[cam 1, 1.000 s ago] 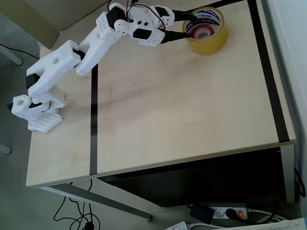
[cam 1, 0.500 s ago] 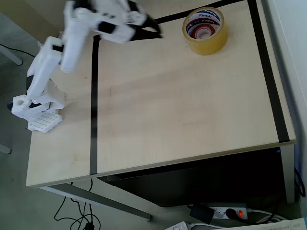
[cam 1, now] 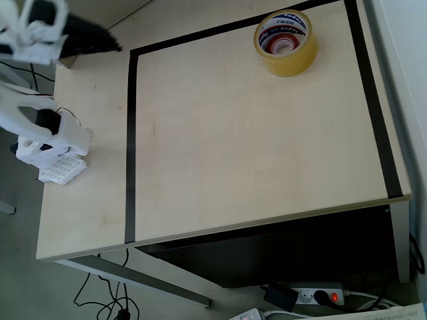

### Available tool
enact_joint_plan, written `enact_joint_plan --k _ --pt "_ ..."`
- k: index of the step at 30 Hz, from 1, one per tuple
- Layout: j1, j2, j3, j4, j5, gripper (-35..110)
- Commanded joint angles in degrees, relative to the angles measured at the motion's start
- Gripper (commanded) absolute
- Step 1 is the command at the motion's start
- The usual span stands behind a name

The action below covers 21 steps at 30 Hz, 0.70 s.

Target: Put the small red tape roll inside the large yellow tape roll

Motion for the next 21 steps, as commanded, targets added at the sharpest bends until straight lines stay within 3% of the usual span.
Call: enact_joint_plan --k 1,9,21 --pt "1.2 42.3 51.6 -10.9 1.6 0" --pt "-1.5 66.8 79.2 -8.2 1.5 0" --pt "-4.3 67.5 90.6 -5.3 1.8 0"
